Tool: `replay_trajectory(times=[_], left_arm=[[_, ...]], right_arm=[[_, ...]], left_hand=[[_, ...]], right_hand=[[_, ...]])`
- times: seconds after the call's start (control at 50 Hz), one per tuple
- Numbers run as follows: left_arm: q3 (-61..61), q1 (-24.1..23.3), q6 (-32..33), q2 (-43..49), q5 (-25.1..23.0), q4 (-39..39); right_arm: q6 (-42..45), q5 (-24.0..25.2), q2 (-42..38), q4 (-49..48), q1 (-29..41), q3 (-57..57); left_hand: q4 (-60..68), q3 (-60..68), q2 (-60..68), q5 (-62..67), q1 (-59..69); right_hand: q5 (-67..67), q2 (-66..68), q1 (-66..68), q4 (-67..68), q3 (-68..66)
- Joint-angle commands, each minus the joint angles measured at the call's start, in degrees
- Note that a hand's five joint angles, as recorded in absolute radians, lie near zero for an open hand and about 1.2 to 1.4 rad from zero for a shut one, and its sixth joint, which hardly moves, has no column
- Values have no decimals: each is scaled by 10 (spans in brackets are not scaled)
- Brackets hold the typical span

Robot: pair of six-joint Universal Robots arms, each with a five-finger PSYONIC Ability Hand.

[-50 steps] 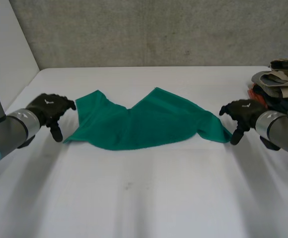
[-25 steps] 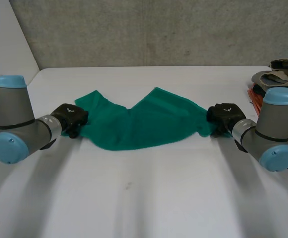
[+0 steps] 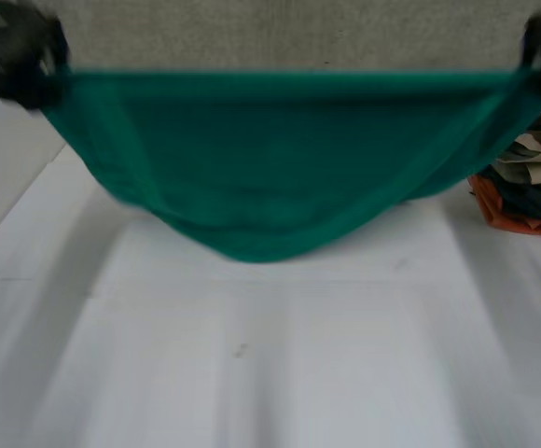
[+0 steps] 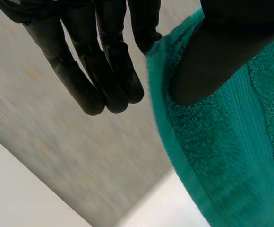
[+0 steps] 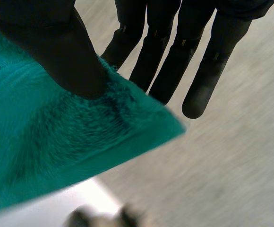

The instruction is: Fold the laundry.

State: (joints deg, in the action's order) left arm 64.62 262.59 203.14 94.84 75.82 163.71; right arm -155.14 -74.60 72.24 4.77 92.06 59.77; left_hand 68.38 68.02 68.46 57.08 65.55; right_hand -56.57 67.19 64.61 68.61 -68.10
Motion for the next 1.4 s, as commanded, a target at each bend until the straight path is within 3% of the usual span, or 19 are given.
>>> replay_trajectory(times=[0.02,0.18,0.34,0.42,0.52,0.6,0.66,0.74,0.86,0.96,1.16,1.24,1.32,1.4], left_arm=[[-81,3,-32,-8,-7,-57],[-145,-15,29,121,18,-89],[-271,-45,78,285,33,-42],[-388,-54,47,354,50,6],[-513,-57,-77,367,103,125],[-495,-56,-167,337,149,214],[-456,-55,-177,322,148,254],[-403,-54,-169,315,123,267],[-292,-49,-157,322,98,266],[-159,-51,-93,346,72,276],[1,-37,32,379,70,270],[70,-34,86,335,82,232],[141,-20,139,265,88,171],[239,15,224,159,79,38]], right_arm=[[-45,15,33,38,-3,-77],[-16,16,-62,67,33,-111],[15,-22,-176,10,60,-158],[13,-61,-228,-98,79,-231],[-51,-125,-228,-300,80,-275],[-120,-154,-193,-403,78,-243],[-143,-148,-173,-416,76,-213],[-142,-128,-173,-384,75,-195],[-126,-87,-207,-239,88,-178],[-75,-50,-249,-141,110,-134],[31,-67,-329,-84,121,-96],[87,-88,-327,31,120,-92],[142,-106,-276,146,110,-36],[189,-115,-183,203,85,58]], left_hand=[[116,120,115,129,145],[116,120,115,129,145],[116,120,115,129,145],[116,120,115,129,145],[116,120,115,129,145],[116,120,115,129,145],[116,120,115,129,145],[116,120,115,129,145],[116,120,115,129,145],[116,120,115,129,145],[116,120,115,129,145],[116,120,115,129,145],[116,120,115,129,145],[116,120,115,129,145]], right_hand=[[-134,128,154,114,-119],[-134,128,154,114,-119],[-134,128,154,114,-119],[-134,128,154,114,-119],[-134,128,154,114,-119],[-134,128,154,114,-119],[-134,128,154,114,-119],[-134,128,154,114,-119],[-134,128,154,114,-119],[-134,128,154,114,-119],[-134,128,154,114,-119],[-134,128,154,114,-119],[-134,128,154,114,-119],[-134,128,154,114,-119]])
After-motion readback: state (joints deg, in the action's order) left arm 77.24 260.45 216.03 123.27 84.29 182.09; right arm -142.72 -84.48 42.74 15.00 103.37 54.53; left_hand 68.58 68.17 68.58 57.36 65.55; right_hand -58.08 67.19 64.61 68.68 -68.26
